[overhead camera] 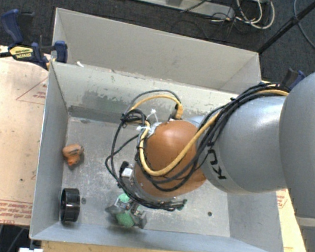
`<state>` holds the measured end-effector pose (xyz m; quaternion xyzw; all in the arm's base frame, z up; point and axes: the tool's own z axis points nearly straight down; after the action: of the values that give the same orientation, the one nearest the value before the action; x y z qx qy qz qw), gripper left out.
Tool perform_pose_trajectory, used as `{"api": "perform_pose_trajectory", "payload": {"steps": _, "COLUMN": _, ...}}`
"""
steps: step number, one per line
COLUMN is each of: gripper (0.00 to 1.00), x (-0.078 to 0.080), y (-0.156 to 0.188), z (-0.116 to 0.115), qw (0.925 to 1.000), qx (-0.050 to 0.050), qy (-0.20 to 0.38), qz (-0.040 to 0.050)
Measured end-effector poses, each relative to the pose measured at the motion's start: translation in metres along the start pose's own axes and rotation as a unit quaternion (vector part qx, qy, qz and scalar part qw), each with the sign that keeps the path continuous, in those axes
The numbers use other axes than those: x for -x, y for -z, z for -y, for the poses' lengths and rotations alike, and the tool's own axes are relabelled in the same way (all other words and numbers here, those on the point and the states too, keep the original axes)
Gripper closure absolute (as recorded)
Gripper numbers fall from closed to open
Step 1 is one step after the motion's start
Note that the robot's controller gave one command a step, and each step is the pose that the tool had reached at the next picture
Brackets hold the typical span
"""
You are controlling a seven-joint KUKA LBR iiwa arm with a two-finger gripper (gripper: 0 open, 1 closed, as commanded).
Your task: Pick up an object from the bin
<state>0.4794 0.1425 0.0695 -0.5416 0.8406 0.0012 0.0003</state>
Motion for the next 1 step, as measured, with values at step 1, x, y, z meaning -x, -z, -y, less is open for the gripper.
{"api": "perform_pose_trajectory", "payload": {"steps": 1, "gripper": 1.0, "x": -0.0002, "y": 0.0, "z": 0.0002, "qw": 1.0, "qx": 0.0, "qy": 0.0, "qz": -0.0001}}
